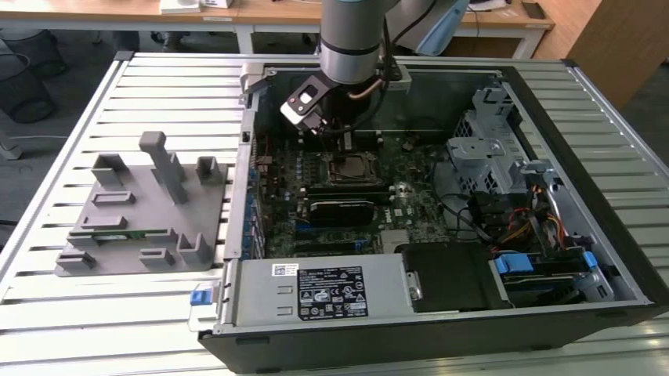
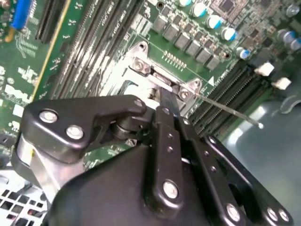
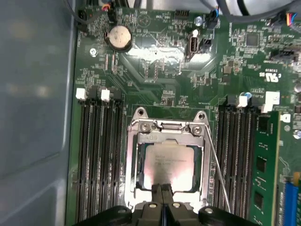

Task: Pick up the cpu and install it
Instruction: 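Close the cpu cover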

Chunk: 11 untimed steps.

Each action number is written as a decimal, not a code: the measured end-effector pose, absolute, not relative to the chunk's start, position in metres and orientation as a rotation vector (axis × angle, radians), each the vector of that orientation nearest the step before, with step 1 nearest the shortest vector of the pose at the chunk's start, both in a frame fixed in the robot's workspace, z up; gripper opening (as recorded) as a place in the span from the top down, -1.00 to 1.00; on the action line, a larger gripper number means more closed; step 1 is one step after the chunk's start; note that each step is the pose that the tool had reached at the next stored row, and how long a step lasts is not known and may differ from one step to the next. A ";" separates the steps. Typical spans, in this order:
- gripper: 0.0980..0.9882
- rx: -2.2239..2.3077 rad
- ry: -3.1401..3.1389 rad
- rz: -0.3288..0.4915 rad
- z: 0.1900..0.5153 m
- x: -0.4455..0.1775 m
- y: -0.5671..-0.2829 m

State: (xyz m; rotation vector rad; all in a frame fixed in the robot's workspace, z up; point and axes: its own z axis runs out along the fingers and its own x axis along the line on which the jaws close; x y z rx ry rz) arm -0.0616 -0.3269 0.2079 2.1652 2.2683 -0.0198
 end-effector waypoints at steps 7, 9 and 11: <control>0.98 2.165 2.268 -0.020 0.213 -0.058 -0.327; 0.98 2.165 2.268 -0.020 0.213 -0.054 -0.327; 0.98 2.165 2.268 -0.020 0.213 -0.051 -0.327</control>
